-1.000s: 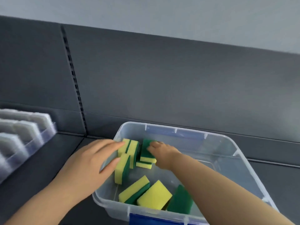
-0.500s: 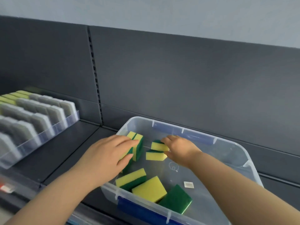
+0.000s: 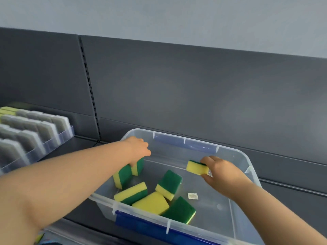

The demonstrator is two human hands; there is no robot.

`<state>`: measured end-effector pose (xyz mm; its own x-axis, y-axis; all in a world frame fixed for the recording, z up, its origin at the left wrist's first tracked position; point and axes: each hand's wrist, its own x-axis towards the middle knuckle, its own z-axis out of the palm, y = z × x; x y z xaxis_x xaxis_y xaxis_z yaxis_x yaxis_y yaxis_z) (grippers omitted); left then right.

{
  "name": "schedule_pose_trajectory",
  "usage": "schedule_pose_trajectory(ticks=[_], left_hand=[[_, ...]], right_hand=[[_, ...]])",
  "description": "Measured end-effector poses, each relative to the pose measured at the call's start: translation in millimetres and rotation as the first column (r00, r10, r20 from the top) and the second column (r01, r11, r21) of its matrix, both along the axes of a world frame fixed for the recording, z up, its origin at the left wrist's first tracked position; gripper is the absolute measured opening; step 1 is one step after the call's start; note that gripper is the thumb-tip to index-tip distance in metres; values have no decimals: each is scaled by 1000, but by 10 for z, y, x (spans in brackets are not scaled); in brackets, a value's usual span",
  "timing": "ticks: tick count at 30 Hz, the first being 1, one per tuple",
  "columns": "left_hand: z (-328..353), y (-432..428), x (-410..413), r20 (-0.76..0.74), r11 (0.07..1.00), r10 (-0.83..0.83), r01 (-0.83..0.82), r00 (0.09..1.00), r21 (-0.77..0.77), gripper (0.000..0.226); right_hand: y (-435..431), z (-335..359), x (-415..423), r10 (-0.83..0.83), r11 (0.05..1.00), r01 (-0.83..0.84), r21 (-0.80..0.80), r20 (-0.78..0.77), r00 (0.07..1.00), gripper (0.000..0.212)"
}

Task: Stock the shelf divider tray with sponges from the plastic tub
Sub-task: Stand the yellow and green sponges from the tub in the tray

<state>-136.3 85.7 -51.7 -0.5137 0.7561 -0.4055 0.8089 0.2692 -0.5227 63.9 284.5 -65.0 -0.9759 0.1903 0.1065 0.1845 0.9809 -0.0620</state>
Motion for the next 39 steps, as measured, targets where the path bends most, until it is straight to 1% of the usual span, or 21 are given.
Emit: schedule_pose_trajectory(ticks=[3, 5, 7, 10, 13, 15, 18, 22, 24, 27, 28, 30, 32, 34, 36, 39], left_hand=[[1, 64, 3, 5, 996, 38, -37, 999, -81, 63], [23, 76, 17, 18, 997, 26, -24, 1000, -74, 60], [73, 60, 41, 83, 999, 14, -17, 996, 28, 59], [167, 23, 131, 192, 957, -11, -45, 981, 287, 51], [283, -15, 294, 175, 842, -81, -27, 981, 538, 45], [367, -46, 429, 183, 765, -76, -61, 980, 642, 46], [443, -85, 629, 244, 657, -99, -121, 965, 744, 45], [487, -95, 893, 335, 501, -176, -208, 926, 840, 43], [493, -90, 1033, 363, 424, -221, -246, 905, 872, 41], [495, -84, 1205, 307, 300, -232, -232, 923, 925, 38], [504, -88, 1245, 293, 277, -224, -227, 930, 934, 37], [525, -109, 1299, 255, 283, -197, -194, 947, 939, 36], [541, -160, 1316, 131, 323, -156, -75, 979, 943, 36], [575, -248, 1326, 74, 347, -117, -29, 990, 937, 38], [599, -372, 1327, 49, 322, -113, -10, 992, 947, 42], [638, -638, 1334, 43, 232, -105, -18, 994, 972, 39]], right_hand=[[1, 18, 57, -18, 998, 15, -56, -60, 998, 32], [-8, 15, 96, -22, 996, 13, -89, -102, 995, 35], [-13, 14, 135, -17, 990, -7, -141, -168, 986, 42], [-8, 45, 169, -38, 952, -46, -302, -264, 964, 53], [7, 58, 177, -65, 926, -49, -374, -286, 956, 53], [-11, 58, 180, -83, 914, -44, -404, -291, 953, 47], [-101, 91, 179, -89, 876, -75, -476, -312, 946, 45], [-274, 170, 211, -7, 823, -205, -530, -369, 929, 59], [-340, 179, 253, 15, 816, -233, -529, -383, 924, 63], [-394, 184, 286, 43, 843, -255, -474, -413, 910, 57], [-390, 185, 291, 44, 853, -257, -455, -427, 903, 55], [-366, 188, 284, 22, 863, -243, -442, -448, 894, 51], [-345, 188, 274, -26, 860, -215, -462, -461, 887, 48], [-364, 181, 270, -87, 838, -206, -505, -496, 864, 50], [-444, 191, 269, -149, 805, -208, -555, -528, 836, 52], [-652, 240, 269, -191, 786, -237, -571, -588, 786, 45]])
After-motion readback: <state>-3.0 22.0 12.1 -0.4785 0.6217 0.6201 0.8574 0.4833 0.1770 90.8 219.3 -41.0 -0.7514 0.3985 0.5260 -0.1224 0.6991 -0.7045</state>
